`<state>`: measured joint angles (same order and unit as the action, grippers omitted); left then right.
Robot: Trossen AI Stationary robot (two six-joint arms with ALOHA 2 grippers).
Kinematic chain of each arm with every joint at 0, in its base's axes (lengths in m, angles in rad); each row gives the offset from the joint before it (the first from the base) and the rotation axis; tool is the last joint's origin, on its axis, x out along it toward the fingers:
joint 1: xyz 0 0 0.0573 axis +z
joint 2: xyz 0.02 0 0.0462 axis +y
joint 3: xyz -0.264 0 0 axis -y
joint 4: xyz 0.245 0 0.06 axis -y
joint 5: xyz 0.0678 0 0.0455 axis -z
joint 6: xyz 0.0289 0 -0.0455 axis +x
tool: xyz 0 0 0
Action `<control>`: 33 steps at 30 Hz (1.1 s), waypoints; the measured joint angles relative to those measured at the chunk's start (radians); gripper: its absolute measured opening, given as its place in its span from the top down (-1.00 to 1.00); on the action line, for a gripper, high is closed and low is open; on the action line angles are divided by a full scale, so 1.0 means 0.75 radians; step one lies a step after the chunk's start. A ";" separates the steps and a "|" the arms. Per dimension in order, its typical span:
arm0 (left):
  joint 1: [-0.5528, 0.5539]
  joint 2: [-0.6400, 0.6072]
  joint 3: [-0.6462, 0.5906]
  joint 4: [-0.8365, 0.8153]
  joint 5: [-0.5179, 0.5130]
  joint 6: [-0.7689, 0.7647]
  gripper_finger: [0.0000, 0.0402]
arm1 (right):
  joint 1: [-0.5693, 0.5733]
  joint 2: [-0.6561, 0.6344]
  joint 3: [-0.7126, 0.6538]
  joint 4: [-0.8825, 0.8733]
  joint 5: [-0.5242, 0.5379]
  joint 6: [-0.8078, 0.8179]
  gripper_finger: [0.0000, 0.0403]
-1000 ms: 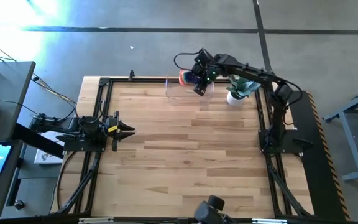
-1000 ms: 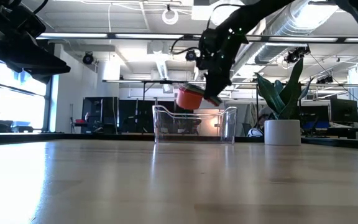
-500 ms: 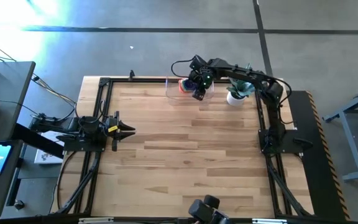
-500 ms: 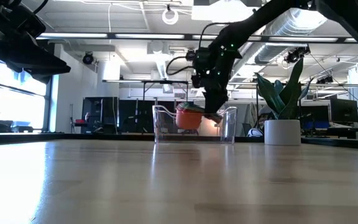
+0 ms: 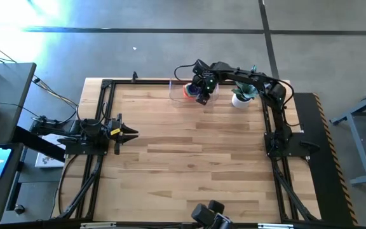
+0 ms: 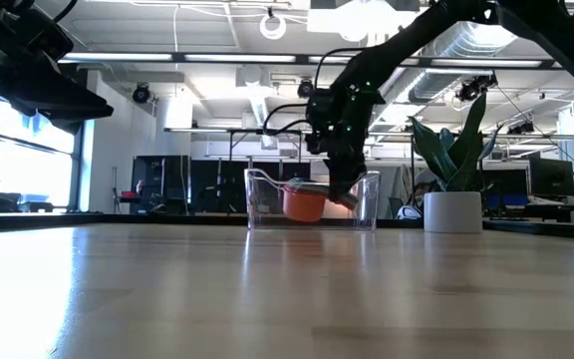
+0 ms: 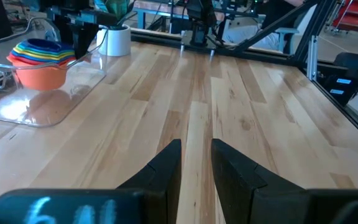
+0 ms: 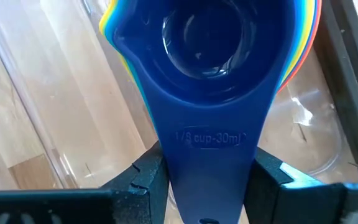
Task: Nest measuring cups in basket
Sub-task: Put the stacked measuring cups into the transparent bin
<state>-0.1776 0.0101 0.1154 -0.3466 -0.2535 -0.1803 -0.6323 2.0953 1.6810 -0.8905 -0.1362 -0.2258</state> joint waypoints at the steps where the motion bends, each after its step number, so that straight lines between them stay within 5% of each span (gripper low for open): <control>1: 0.000 0.000 0.000 0.000 0.000 0.000 0.61 | 0.000 0.000 0.000 -0.002 0.001 0.000 0.33; 33: 0.000 0.000 0.000 -0.001 0.000 0.000 0.61 | -0.004 -0.014 0.034 -0.061 -0.007 0.034 0.07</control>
<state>-0.1776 0.0101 0.1154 -0.3470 -0.2535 -0.1806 -0.6350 2.0847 1.7068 -0.9359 -0.1413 -0.1999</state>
